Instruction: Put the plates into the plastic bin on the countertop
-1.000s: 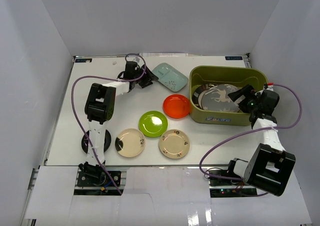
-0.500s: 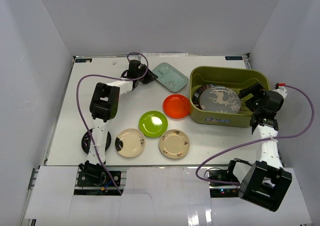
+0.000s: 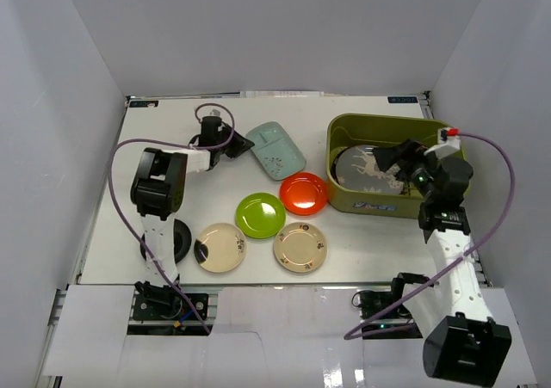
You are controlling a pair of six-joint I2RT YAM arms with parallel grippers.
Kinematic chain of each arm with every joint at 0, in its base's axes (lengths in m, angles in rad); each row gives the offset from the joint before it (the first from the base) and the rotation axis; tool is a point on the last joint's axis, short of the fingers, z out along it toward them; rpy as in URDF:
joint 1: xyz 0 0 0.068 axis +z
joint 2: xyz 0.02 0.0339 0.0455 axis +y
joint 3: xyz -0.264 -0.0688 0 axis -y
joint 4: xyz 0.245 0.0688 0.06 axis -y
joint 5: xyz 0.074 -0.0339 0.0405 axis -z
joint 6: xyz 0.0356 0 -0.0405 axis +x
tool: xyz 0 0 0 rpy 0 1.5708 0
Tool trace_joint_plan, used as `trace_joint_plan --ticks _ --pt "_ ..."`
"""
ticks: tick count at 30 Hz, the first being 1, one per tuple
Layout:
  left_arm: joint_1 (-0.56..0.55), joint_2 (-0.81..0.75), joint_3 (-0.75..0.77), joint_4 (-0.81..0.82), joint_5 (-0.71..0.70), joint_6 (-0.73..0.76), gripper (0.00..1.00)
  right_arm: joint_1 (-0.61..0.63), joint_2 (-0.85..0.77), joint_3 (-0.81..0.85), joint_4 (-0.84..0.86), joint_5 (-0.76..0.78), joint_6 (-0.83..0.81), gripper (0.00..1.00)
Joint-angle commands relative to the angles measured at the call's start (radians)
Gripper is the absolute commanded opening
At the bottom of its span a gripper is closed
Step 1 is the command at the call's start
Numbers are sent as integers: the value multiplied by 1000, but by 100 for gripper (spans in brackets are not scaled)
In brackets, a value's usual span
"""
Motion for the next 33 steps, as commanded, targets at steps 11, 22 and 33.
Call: trace_joint_plan --ticks 11,22,33 --pt "237 -428 -77 125 206 -41 0 671 400 533 -211 -92 -412 92" --pt "230 -778 -395 82 345 -16 0 744 677 781 -318 13 -475 96" --pt "198 -987 -507 32 410 21 0 802 694 595 -91 -91 -324 74"
